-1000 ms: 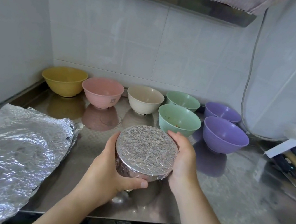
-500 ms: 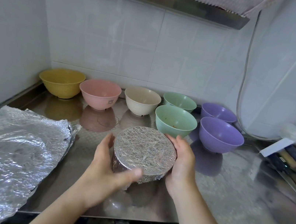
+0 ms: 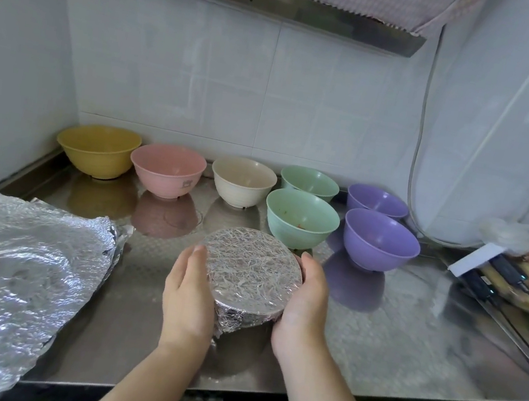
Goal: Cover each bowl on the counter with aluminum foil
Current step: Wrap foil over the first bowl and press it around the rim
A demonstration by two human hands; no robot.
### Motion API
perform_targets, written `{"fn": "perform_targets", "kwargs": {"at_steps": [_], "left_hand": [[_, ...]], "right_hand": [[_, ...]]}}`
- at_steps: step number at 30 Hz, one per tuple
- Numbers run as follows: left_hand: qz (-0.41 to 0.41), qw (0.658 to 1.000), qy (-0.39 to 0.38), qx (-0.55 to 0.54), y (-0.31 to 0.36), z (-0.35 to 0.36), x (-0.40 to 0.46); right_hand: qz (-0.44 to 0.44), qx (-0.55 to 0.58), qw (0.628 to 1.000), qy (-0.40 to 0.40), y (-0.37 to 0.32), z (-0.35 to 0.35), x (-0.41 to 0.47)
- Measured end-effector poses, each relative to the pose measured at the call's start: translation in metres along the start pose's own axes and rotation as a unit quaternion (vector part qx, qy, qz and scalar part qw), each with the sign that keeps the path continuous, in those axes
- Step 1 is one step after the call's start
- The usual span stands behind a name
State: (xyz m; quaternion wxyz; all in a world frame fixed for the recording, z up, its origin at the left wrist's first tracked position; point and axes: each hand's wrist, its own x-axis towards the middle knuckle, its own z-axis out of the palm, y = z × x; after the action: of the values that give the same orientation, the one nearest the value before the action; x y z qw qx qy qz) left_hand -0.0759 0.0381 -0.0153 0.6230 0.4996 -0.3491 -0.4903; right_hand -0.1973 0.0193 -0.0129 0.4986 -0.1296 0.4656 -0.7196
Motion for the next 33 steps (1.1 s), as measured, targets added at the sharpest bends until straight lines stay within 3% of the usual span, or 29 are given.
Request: {"fn": "perform_targets", "kwargs": {"at_steps": [8,11,21,29,33], "left_hand": [[0.04,0.999,0.025,0.007,0.004,-0.018,0.008],[0.043,0.999,0.0,-0.003,0.0,-0.005,-0.005],[-0.001,0.984,0.044,-0.173,-0.013,0.014,0.0],[-0.035,0.974,0.082,-0.206,-0.014,0.017,0.002],[-0.031,0.979,0.066,-0.193,-0.01,0.016,0.001]], "right_hand": [[-0.042,-0.074,0.995,-0.05,-0.016,-0.008,0.005],[-0.029,-0.036,0.997,-0.059,-0.012,-0.003,0.001],[-0.002,0.12,0.992,-0.033,0.012,0.0,-0.004],[-0.014,0.133,0.991,-0.021,0.018,0.005,-0.006],[-0.021,0.121,0.992,-0.013,0.02,0.004,-0.008]]}}
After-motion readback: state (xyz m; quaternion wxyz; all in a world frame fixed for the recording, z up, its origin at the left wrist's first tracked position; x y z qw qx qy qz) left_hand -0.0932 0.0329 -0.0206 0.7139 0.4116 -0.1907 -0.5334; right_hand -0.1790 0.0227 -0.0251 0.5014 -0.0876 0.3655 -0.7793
